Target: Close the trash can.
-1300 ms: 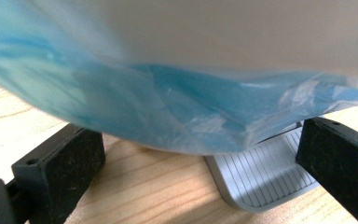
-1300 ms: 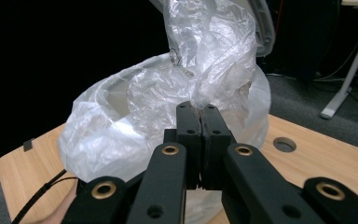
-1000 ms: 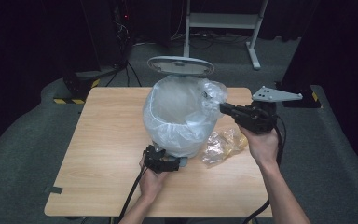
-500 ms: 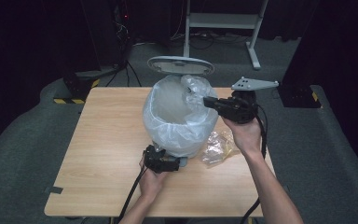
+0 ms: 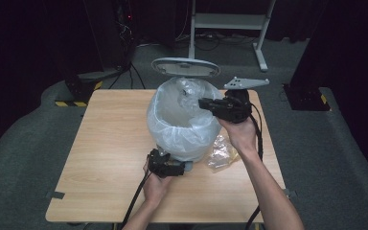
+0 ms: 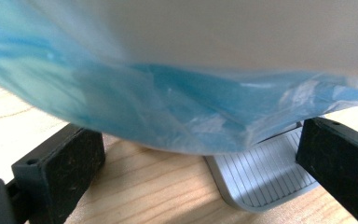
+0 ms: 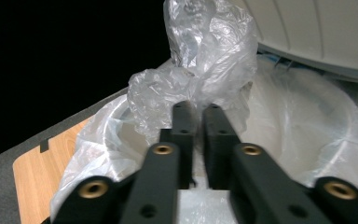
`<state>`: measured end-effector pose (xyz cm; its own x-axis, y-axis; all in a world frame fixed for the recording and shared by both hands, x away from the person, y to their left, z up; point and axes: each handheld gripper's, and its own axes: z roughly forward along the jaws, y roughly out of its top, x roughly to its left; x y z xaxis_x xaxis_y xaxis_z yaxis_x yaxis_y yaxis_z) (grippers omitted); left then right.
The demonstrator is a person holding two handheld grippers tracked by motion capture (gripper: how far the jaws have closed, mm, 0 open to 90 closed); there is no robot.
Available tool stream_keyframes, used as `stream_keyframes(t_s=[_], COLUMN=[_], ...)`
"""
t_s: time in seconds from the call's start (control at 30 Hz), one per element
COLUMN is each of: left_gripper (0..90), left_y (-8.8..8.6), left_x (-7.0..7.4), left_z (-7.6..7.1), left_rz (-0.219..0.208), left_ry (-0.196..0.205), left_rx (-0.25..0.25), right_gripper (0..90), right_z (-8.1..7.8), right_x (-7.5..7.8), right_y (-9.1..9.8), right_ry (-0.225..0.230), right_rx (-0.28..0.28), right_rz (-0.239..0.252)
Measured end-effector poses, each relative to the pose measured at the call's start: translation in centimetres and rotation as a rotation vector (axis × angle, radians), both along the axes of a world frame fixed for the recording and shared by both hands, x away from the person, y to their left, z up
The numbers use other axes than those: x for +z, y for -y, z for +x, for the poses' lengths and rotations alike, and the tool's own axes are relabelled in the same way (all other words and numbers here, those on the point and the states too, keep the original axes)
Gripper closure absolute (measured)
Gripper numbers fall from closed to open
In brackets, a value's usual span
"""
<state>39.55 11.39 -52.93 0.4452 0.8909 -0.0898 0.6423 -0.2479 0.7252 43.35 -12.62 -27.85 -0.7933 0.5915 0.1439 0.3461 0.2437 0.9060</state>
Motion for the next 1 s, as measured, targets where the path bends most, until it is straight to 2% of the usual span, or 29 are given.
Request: stream_keyframes(t_s=[0.13, 0.27, 0.53, 0.73, 0.87, 0.9, 1.0], left_gripper=[1.2, 1.3, 1.3, 1.2, 1.2, 1.2, 1.2], left_y=[0.0, 0.0, 0.0, 0.0, 0.0, -0.2, -0.2], left_x=[0.0, 0.0, 0.0, 0.0, 0.0, 0.1, 0.1], left_z=[0.0, 0.0, 0.0, 0.0, 0.0, 0.0, 0.0], left_rz=[0.000, 0.006, 0.005, -0.001, 0.006, 0.028, 0.027], left_ry=[0.001, -0.001, -0.001, 0.000, -0.001, -0.007, -0.007], left_rx=[0.000, -0.005, -0.004, -0.002, -0.003, -0.018, -0.017], right_gripper=[62.4, 53.1, 48.1, 47.1, 46.8, 46.6, 46.6], right_z=[0.4, 0.5, -0.1, -1.0, -1.5, -1.6, -2.0], right_x=[-0.6, -1.1, -1.9, -2.4, -2.5, -2.5, -2.7], right_y=[-0.4, -0.3, 1.0, 2.3, 3.0, 3.1, 3.6], right_ry=[-0.011, -0.007, 0.014, 0.020, 0.034, 0.037, 0.042], right_rx=[-0.021, -0.034, -0.058, -0.071, -0.083, -0.085, -0.092], right_rz=[-0.007, -0.010, 0.013, 0.066, 0.071, 0.072, 0.076])
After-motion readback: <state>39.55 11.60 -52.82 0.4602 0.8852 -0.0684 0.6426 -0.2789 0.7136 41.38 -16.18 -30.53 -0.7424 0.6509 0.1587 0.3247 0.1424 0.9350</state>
